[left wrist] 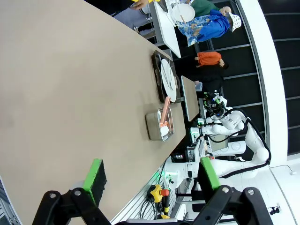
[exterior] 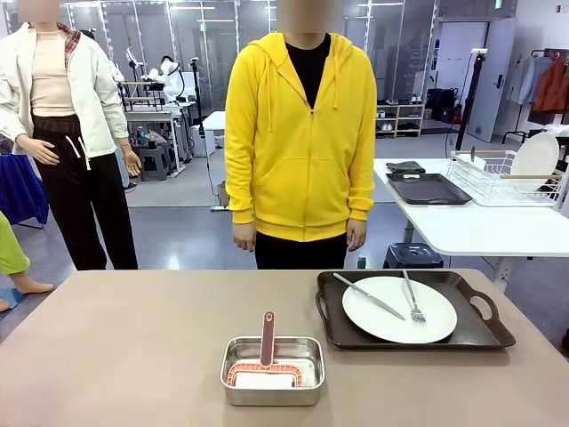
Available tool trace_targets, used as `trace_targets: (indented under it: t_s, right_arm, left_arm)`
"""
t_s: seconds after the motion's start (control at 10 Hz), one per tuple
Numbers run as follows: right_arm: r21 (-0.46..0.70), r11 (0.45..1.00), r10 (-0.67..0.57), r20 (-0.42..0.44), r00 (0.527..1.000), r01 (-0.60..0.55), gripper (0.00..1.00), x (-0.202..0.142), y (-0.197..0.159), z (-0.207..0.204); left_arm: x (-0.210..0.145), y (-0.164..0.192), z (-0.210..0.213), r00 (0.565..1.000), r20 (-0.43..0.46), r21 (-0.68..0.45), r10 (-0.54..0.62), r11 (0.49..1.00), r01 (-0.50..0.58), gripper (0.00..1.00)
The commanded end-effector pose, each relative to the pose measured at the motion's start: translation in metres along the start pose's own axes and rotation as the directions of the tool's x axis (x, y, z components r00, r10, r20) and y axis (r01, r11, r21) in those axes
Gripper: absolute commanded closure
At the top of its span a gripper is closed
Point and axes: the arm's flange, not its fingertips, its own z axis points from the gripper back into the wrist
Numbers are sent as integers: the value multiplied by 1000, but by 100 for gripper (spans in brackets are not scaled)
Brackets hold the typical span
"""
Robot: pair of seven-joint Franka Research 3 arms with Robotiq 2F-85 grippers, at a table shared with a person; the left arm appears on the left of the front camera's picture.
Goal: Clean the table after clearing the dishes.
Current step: When the right (or left) Handle tray is removed, use the right hand (or left hand) to clean the right (or left) side of the table with the Lint Roller.
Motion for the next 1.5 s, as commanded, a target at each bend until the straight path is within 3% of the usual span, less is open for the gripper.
trace_targets:
  t_s: [0.0, 1.4]
  right_arm:
    - [7, 1000, 5, 2, 1000, -5, 0, -1, 3, 0]
    - [7, 1000, 5, 2, 1000, -5, 0, -1, 3, 0]
  left_arm:
    - [-1, -6, 2, 1000, 1, 2, 12, 1000, -12, 0]
    - [-1, -6, 2, 1000, 1, 2, 12, 1000, -12, 0]
